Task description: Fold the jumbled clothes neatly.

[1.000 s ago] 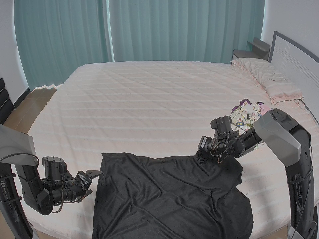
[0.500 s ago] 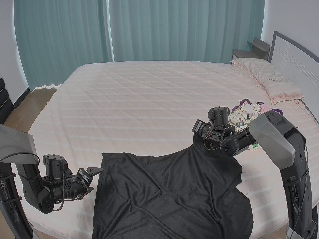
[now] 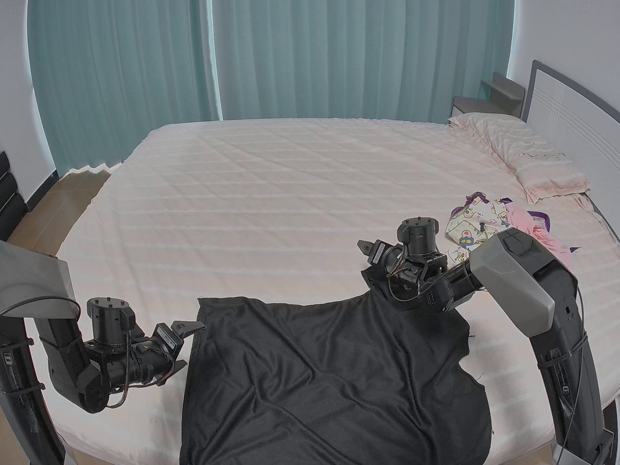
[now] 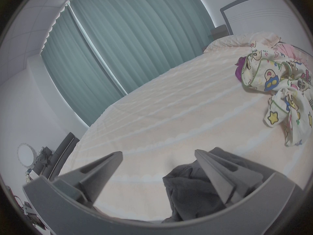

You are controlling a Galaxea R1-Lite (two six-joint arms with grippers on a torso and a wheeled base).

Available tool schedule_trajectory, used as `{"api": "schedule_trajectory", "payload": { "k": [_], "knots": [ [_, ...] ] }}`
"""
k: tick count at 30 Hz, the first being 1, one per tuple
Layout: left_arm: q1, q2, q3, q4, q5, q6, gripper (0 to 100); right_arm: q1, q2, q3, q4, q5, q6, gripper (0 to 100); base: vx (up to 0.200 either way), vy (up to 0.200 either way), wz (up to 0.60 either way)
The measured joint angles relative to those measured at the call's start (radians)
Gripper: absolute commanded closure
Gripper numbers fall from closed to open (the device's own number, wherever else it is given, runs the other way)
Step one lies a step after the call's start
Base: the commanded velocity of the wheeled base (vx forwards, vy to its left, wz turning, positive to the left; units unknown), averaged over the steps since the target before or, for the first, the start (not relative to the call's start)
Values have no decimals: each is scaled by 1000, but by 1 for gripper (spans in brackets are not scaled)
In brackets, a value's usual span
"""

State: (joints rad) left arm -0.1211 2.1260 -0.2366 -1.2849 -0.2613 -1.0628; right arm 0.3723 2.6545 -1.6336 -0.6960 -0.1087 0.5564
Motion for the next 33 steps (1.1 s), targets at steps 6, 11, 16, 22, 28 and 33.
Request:
{"api": "schedule_trajectory", "payload": {
  "k": [6, 11, 16, 22, 28, 33],
  "knots": [
    [-11, 7, -10, 0, -1, -24, 0, -52, -31, 61, -4, 0, 7, 0, 0, 0, 0],
    [-13, 10, -9, 0, -1, -26, 0, -86, -60, 136, 6, 2, 79, 0, 0, 0, 0],
    [-14, 11, -8, 0, -4, -25, 0, -113, -83, 163, 60, 6, 131, 0, 0, 0, 0],
    [-14, 11, -6, 0, -7, -22, 0, -111, -95, 165, 124, 25, 182, 0, 0, 0, 0],
    [-14, 11, -4, 0, -7, -21, 0, -75, -94, 162, 166, 27, 220, 0, 0, 0, 0],
    [-13, 13, -17, 0, -7, -24, 0, -65, -84, 161, 159, 23, 224, 0, 0, 0, 0]
  ]
}}
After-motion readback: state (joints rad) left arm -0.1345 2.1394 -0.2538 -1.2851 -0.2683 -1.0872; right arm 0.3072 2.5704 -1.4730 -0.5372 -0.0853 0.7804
